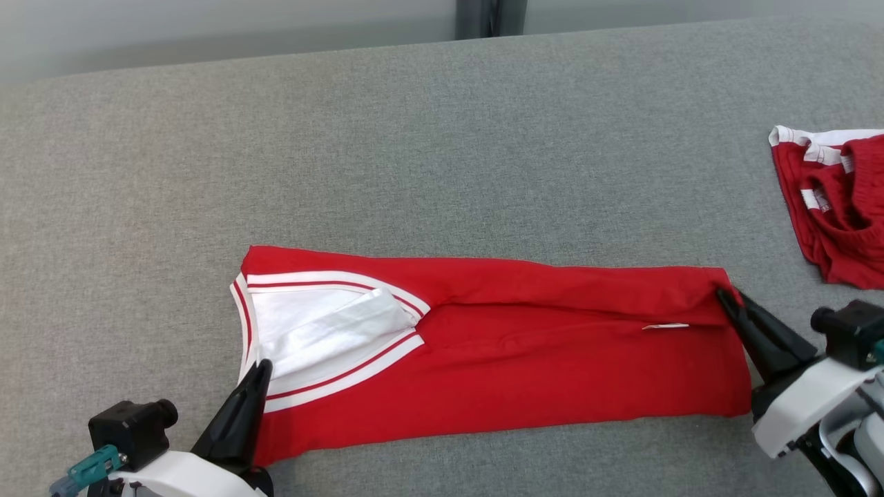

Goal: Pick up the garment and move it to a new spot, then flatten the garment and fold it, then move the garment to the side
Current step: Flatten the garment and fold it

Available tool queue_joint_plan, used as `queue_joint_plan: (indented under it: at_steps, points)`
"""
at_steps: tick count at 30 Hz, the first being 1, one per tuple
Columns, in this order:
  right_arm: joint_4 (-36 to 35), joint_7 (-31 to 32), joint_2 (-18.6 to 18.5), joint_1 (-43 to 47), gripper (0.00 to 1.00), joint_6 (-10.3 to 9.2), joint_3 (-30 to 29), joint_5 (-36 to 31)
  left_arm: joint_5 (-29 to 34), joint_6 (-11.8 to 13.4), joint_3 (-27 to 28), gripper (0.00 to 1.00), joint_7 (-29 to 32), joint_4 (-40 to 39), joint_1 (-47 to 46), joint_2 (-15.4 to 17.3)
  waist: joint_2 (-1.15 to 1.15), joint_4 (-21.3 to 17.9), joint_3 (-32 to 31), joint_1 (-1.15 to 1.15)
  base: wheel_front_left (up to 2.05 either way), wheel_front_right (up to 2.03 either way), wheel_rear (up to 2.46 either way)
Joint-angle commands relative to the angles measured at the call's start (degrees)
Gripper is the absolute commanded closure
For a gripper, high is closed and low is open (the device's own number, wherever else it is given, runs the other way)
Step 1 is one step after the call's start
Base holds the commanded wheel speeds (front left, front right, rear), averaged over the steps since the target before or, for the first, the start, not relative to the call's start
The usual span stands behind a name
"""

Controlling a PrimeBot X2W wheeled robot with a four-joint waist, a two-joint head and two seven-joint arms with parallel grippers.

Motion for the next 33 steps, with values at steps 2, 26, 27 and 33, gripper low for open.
queue_joint_plan:
  at_steps: [2, 26, 27, 33]
  points:
    - [-0.7, 0.5, 0.2, 1.9, 1.00, -0.01, -1.6, -2.6, -0.7, 0.3, 0.3, 1.00, -0.5, 0.6, 0.6, -0.2, 0.00, -0.1, 0.1, 0.00, 0.00, 0.00, 0.00]
    - [-6.9, -2.5, 3.2, 17.2, 0.00, -0.01, -11.2, -8.9, -3.8, -1.2, 1.2, 0.00, -3.8, 5.6, 2.2, -2.2, 0.00, -0.7, -2.6, 0.00, 0.00, 0.00, 0.00]
    - [-7.1, -2.6, 3.4, 17.8, 0.00, -0.01, -11.8, -8.5, -3.8, -1.4, 1.1, 0.00, -4.3, 5.6, 1.9, -2.4, 0.00, -0.7, -2.8, 0.00, 0.00, 0.00, 0.00]
    - [-9.7, -3.0, 4.5, 19.4, 0.00, -0.01, -16.0, -5.3, -2.6, -2.1, 0.7, 0.00, -6.0, 5.7, 0.4, -2.9, 0.00, -0.5, -4.0, 0.00, 0.00, 0.00, 0.00]
